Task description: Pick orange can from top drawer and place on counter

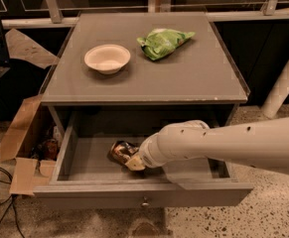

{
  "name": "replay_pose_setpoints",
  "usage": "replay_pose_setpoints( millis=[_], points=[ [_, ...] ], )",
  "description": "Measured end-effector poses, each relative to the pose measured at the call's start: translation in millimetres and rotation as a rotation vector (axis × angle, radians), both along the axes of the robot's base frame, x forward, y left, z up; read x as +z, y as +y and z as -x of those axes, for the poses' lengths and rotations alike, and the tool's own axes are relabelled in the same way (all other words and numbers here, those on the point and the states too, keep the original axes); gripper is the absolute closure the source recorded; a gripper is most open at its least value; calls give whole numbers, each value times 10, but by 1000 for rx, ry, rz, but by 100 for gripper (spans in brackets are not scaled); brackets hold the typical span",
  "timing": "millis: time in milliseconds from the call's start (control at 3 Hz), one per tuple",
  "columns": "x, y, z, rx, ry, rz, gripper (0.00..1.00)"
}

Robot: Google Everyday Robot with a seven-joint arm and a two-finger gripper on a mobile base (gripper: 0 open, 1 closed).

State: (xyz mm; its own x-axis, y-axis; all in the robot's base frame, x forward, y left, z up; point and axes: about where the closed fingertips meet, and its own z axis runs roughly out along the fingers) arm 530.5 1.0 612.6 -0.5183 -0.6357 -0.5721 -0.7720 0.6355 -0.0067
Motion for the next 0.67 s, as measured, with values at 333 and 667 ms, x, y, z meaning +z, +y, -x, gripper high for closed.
replay_pose_setpoints(
  millis=[333,667],
  points=[
    [0,0,0,0,0,0,100],
    [122,-16,17,20,-17,-29,100]
  ],
)
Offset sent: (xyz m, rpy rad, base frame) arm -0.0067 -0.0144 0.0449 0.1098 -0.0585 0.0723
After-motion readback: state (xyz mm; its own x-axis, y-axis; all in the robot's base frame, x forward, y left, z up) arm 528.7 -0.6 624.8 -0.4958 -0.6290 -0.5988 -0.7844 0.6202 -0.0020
